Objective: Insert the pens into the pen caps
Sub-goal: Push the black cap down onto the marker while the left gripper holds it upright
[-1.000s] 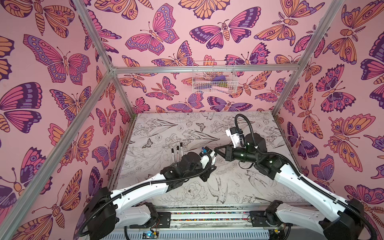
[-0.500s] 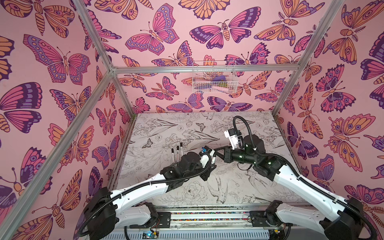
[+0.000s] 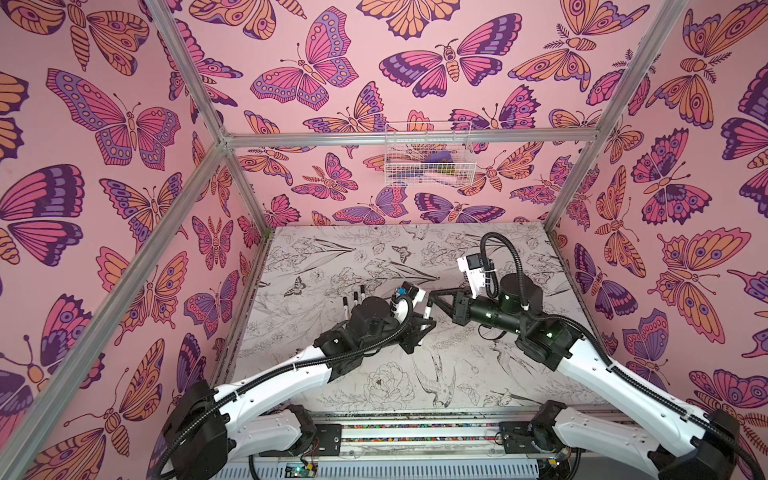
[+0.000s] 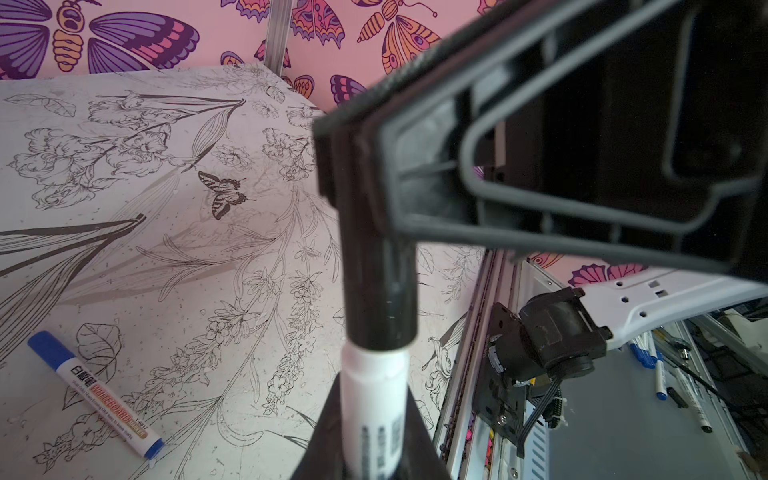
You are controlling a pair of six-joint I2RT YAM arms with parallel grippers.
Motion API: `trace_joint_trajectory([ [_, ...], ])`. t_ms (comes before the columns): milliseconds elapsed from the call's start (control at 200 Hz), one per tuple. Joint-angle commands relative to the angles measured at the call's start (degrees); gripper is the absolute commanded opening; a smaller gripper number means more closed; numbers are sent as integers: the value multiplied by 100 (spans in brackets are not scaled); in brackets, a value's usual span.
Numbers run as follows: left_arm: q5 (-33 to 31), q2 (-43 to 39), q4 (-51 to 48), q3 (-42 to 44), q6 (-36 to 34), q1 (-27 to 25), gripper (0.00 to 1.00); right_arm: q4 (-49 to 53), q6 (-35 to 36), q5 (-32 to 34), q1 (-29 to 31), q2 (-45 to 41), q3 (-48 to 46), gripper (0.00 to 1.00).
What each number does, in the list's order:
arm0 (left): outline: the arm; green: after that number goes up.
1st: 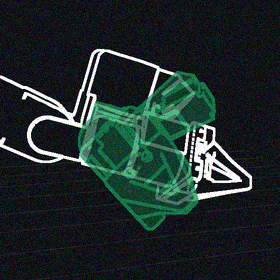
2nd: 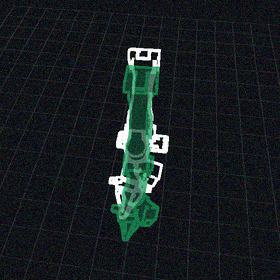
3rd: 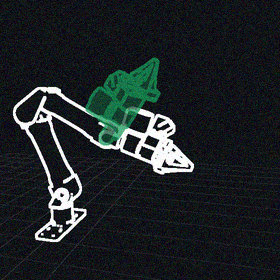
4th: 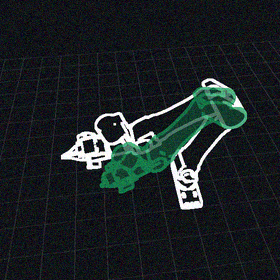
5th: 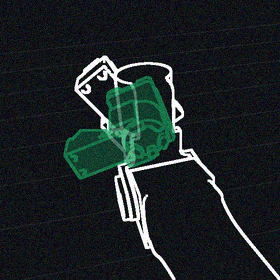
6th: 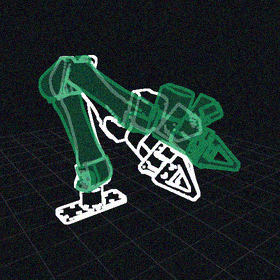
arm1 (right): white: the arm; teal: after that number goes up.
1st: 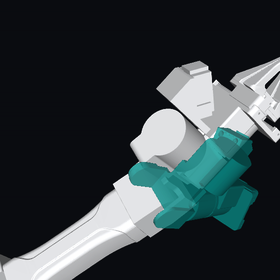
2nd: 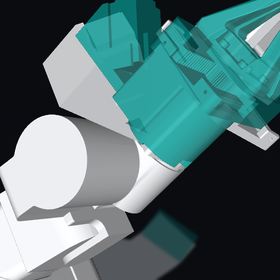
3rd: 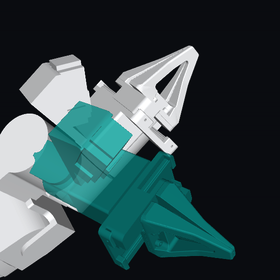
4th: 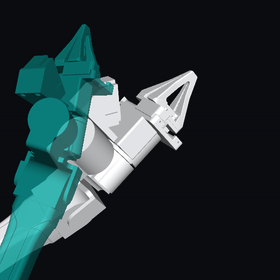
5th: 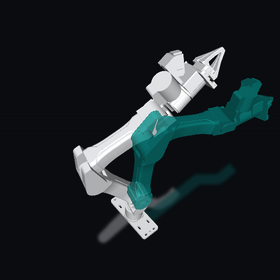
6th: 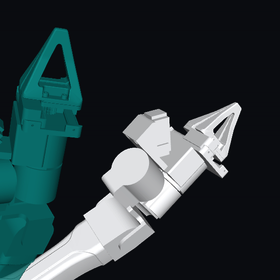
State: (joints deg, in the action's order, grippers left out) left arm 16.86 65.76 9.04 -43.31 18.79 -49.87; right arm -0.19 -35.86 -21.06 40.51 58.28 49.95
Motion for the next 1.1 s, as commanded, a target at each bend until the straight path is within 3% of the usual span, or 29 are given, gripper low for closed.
trace_joint_trajectory([
  [0,-281,-75,176,-345,-87,214,0,408,147,-689,153,-82,-83,1],
  [325,-455,-10,-105,-459,-366,188,0,1105,745,-924,731,157,243,2],
  [666,-1078,-338,478,-196,-569,164,0,1117,709,-706,734,-208,157,2],
  [921,-1700,-441,1169,70,-1847,-306,0,1638,1128,-1266,739,-193,464,2],
  [1092,-1737,-406,1642,272,-2002,-411,0,2225,1595,-1454,743,-116,763,5],
])
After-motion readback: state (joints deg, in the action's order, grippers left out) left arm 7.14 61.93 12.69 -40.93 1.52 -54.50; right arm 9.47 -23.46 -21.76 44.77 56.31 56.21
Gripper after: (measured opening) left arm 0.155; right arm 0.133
